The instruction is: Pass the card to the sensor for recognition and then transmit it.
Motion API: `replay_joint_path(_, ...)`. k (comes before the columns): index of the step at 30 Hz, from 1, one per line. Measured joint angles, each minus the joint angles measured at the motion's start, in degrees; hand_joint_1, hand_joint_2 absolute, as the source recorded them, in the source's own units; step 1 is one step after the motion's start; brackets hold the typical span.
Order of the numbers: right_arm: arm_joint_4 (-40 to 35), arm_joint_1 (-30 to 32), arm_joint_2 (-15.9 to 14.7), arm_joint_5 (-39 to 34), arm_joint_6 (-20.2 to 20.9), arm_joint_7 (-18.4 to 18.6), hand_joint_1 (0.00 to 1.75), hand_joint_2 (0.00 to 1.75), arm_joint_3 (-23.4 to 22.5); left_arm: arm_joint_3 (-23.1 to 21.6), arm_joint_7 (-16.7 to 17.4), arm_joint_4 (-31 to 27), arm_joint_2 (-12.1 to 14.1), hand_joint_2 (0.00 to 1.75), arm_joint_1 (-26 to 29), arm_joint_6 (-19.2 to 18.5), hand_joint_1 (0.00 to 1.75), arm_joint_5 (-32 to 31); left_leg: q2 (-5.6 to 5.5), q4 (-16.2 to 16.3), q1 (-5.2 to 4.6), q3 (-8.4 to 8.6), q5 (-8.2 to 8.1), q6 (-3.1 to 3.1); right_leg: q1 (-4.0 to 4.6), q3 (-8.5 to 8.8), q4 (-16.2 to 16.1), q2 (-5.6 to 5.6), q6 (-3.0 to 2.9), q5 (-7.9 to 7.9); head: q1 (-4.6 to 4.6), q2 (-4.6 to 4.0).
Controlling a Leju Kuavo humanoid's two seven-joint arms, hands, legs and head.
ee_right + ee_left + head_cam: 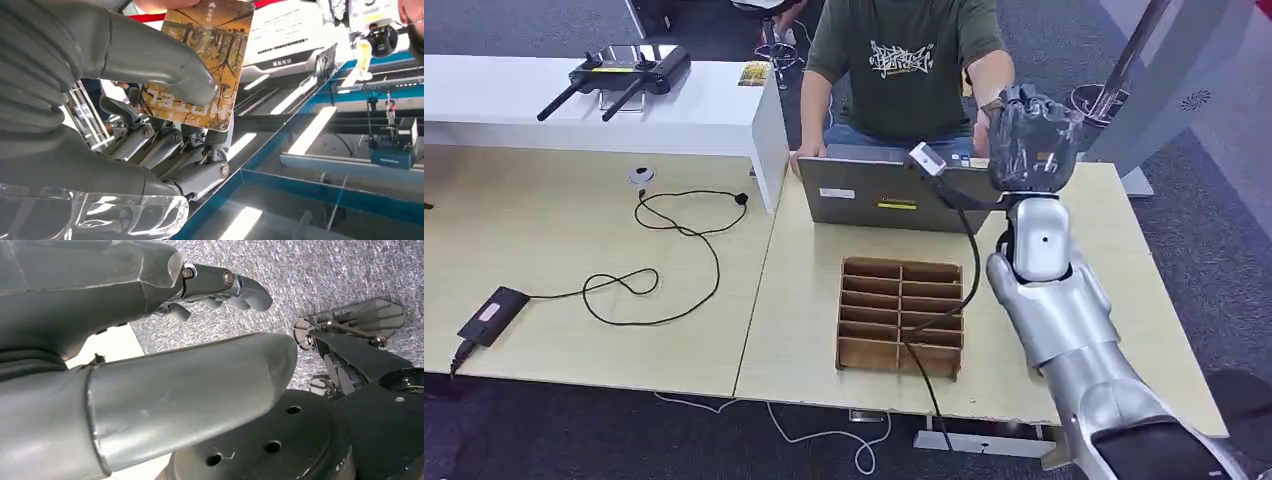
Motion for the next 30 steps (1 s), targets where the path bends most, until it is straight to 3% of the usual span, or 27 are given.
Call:
replay_joint_path(10, 0.87, 0.03, 0.0, 0.0, 0.83, 0.0, 1.75, 1.75, 0.04, -0.07, 0.0, 0.0, 0.02, 0.0, 0.0, 0.02, 0.0, 0.09, 0.0, 0.0, 0.0, 0.0, 0.0, 0.0, 0.0, -0.01, 0.0, 0.0, 0.0, 0.0, 0.0, 0.0)
replay_joint_path(11, 0.87, 0.03, 0.0, 0.0, 0.83, 0.07, 1.45, 1.75, 0.04, -0.09, 0.0, 0.0, 0.02, 0.0, 0.0, 0.0, 0.0, 0.09, 0.0, 0.0, 0.0, 0.0, 0.0, 0.0, 0.0, -0.01, 0.0, 0.0, 0.0, 0.0, -0.02, 0.0)
replay_joint_path(12, 0.87, 0.03, 0.0, 0.0, 0.83, 0.11, 0.0, 1.75, 0.04, -0.09, 0.0, 0.0, 0.02, 0.0, 0.0, 0.0, 0.0, 0.09, 0.0, 0.0, 0.0, 0.0, 0.0, 0.0, 0.0, -0.01, 0.0, 0.0, 0.0, 0.0, 0.0, 0.0)
replay_joint_path(30, 1.05, 0.03, 0.0, 0.0, 0.68, 0.26, 0.0, 1.75, 0.04, -0.15, 0.0, 0.0, 0.0, 0.0, 0.0, 0.02, 0.0, 0.33, 0.01, 0.0, 0.0, 0.0, 0.0, 0.0, 0.0, -0.01, 0.0, 0.01, 0.0, 0.0, -0.02, 0.0)
